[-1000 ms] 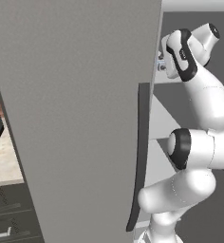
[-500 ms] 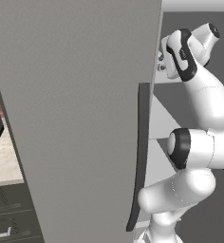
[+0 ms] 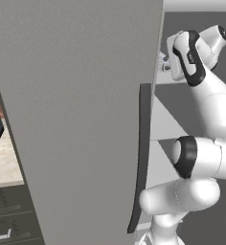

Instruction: Open the freezer door, pick up the ice cube tray from the freezer, and place it on the dining counter.

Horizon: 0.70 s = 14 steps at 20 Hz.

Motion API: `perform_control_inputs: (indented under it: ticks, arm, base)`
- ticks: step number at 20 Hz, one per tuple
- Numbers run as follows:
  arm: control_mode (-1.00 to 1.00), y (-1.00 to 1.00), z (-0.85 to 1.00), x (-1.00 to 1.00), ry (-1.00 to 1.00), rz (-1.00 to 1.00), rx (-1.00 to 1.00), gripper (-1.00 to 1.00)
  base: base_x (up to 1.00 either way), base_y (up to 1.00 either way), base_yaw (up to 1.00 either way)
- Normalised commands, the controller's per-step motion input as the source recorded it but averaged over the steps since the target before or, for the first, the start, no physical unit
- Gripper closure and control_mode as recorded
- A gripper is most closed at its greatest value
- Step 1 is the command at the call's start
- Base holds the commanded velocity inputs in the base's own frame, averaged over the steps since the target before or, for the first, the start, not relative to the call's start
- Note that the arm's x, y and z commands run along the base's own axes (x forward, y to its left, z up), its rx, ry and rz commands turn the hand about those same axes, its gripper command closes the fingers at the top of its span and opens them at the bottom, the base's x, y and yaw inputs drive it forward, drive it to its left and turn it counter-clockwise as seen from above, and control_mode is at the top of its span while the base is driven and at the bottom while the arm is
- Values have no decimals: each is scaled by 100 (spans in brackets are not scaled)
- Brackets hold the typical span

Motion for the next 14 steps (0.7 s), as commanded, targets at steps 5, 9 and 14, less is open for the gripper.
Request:
perform_control_inputs:
  ticks: [5, 9, 14]
  arm:
    - [-100, 0, 2, -14, -7, 0, 0, 100]
    - [-100, 0, 3, -3, -5, 0, 0, 100]
    - [-100, 0, 11, 0, -4, 0, 0, 100]
  base:
    - [0, 0, 0]
    - [0, 0, 0]
    - [0, 0, 0]
